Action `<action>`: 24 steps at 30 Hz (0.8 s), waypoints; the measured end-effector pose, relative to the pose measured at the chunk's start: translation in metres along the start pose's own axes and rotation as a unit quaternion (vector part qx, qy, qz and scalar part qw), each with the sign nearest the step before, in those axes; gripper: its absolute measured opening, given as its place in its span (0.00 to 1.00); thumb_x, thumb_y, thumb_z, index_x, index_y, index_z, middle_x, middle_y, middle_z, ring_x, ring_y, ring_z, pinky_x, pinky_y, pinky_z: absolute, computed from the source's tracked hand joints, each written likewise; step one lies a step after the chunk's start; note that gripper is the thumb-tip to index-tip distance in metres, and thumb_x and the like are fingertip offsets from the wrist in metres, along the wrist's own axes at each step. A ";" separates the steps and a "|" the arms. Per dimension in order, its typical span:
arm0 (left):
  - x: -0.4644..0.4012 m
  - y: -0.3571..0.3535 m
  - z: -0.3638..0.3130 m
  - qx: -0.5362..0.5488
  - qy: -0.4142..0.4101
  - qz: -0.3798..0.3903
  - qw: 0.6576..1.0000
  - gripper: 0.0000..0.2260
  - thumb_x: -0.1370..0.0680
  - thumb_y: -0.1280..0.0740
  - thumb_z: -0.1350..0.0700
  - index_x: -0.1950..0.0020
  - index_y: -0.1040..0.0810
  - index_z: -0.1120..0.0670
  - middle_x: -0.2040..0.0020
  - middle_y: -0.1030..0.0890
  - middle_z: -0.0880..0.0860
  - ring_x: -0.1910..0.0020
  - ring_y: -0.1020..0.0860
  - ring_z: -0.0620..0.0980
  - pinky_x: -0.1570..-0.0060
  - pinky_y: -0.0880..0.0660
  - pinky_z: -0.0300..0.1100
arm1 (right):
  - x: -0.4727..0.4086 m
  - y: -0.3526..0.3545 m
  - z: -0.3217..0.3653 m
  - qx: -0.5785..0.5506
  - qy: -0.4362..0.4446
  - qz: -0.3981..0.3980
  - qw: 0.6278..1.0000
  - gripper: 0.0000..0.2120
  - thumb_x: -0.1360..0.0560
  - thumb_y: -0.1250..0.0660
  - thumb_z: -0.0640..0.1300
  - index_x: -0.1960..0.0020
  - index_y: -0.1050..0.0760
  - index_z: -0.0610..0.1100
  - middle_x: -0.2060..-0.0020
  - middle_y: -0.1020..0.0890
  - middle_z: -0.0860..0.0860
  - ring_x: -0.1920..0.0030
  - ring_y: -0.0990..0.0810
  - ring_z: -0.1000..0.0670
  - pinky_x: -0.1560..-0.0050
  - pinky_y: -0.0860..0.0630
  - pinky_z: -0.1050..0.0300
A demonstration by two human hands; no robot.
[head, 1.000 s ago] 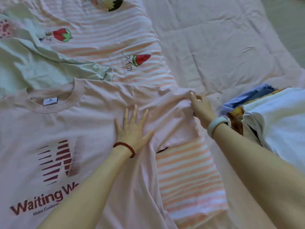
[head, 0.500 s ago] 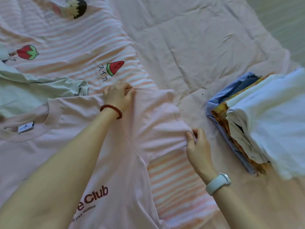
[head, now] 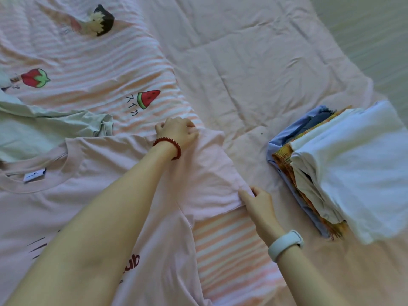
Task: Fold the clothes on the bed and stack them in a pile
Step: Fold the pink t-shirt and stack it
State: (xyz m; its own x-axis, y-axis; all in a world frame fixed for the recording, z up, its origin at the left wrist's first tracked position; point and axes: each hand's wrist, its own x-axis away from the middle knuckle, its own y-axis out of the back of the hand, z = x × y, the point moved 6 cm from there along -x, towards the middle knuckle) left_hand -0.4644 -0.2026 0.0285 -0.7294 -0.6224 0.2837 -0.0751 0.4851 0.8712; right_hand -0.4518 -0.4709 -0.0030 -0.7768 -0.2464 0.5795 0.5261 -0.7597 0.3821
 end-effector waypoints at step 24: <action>0.154 0.032 0.206 0.414 0.314 -0.055 0.853 0.15 0.25 0.32 0.52 0.41 0.22 0.57 0.47 0.23 0.51 0.48 0.25 0.49 0.47 0.29 0.42 | 0.147 -0.125 0.031 0.422 0.479 0.068 0.767 0.35 0.42 0.29 0.33 0.35 0.28 0.43 0.40 0.24 0.42 0.40 0.30 0.42 0.47 0.25 0.46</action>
State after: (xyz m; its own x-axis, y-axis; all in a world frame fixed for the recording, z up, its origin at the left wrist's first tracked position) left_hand -0.7188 -0.1566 0.0173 -0.1983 -0.7718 0.6042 -0.7633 0.5083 0.3988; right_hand -0.6210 -0.3937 0.0565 -0.3805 -0.9247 0.0159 0.3480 -0.1273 0.9288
